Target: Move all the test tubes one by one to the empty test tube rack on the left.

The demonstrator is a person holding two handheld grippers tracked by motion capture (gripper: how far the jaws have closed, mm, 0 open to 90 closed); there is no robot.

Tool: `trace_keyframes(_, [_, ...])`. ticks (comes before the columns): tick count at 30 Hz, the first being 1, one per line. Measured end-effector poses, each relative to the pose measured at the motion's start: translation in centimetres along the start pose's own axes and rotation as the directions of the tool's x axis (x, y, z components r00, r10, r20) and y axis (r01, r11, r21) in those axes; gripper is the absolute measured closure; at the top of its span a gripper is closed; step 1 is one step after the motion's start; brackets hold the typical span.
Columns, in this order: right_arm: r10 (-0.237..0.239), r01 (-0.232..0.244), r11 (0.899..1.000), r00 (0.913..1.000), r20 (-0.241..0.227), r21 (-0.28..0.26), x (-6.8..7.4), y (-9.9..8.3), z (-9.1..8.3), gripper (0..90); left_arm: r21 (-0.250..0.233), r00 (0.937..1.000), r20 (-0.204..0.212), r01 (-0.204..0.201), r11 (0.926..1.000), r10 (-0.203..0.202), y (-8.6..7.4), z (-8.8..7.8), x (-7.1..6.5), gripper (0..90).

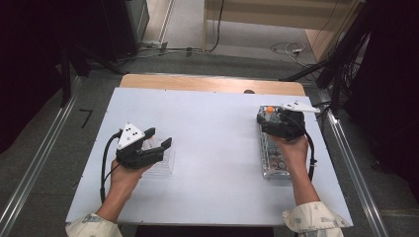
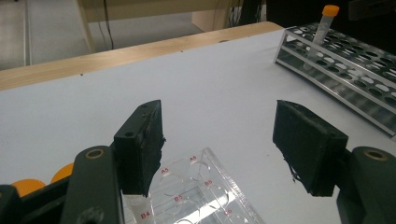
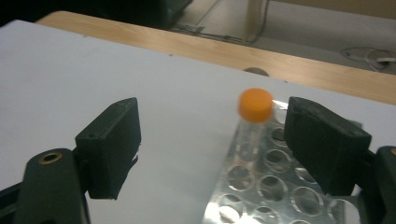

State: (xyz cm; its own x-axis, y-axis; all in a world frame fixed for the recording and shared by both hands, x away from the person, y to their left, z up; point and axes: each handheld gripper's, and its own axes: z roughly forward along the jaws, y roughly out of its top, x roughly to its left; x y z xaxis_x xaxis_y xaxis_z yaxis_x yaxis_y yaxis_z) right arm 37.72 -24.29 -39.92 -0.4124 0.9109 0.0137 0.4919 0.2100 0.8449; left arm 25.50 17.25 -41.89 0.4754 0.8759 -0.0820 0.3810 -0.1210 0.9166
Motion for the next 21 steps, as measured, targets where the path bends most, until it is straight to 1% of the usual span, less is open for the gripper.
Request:
trace_keyframes(3, [0.029,-0.029,0.999,0.9995,0.011,0.019,-1.0,-0.2,0.8,19.0,-0.005,1.0000,-0.003,0.005,1.0000,-0.005,0.0,-0.1,0.1,34.3])
trace_keyframes(5, [0.044,-0.044,0.999,0.9990,0.012,0.031,-1.4,-0.4,1.5,21.1,-0.006,0.9999,-0.002,0.010,0.9999,-0.010,0.0,-0.2,0.2,34.3])
trace_keyframes(7, [0.037,-0.038,0.998,0.9992,0.016,0.049,-1.4,-0.5,2.3,23.9,-0.007,1.0000,-0.002,0.008,0.9999,-0.008,0.0,-0.2,0.2,34.3])
trace_keyframes(8, [0.031,-0.032,0.998,0.9993,0.022,0.051,-1.3,-0.5,2.5,27.5,-0.009,1.0000,-0.001,0.008,0.9999,-0.008,0.1,-0.2,0.2,34.4])
trace_keyframes(10, [0.013,-0.015,0.998,0.9994,0.032,0.061,-1.1,-0.4,3.1,31.8,-0.011,1.0000,-0.003,0.008,0.9999,-0.008,0.1,-0.2,0.2,34.4])
trace_keyframes(11, [0.015,-0.017,0.997,0.9994,0.030,0.072,-1.1,-0.4,3.3,35.6,-0.011,1.0000,-0.004,0.009,0.9999,-0.009,0.1,-0.3,0.2,34.4])
trace_keyframes(13, [0.011,-0.013,0.996,0.9996,0.025,0.092,-1.1,-0.3,3.7,39.7,-0.015,0.9999,-0.003,0.015,0.9998,-0.015,0.1,-0.3,0.3,34.4])
trace_keyframes(17, [0.012,-0.019,0.991,0.9984,0.056,0.129,-1.2,-0.2,4.4,48.0,-0.014,0.9999,-0.004,0.014,0.9998,-0.014,0.1,-0.4,0.3,34.4])
trace_keyframes(18, [0.005,-0.013,0.990,0.9982,0.060,0.137,-1.2,-0.2,4.5,50.3,-0.014,0.9999,-0.004,0.015,0.9998,-0.015,0.1,-0.4,0.3,34.4])
trace_keyframes(19, [0.000,-0.011,0.989,0.9971,0.076,0.149,-1.1,-0.2,4.7,52.9,-0.014,0.9999,-0.003,0.014,0.9998,-0.014,0.1,-0.4,0.3,34.4])
trace_keyframes(21, [-0.005,-0.009,0.987,0.9964,0.084,0.163,-1.0,-0.2,4.8,57.9,-0.009,1.0000,-0.003,0.008,0.9999,-0.008,0.1,-0.4,0.3,34.4])
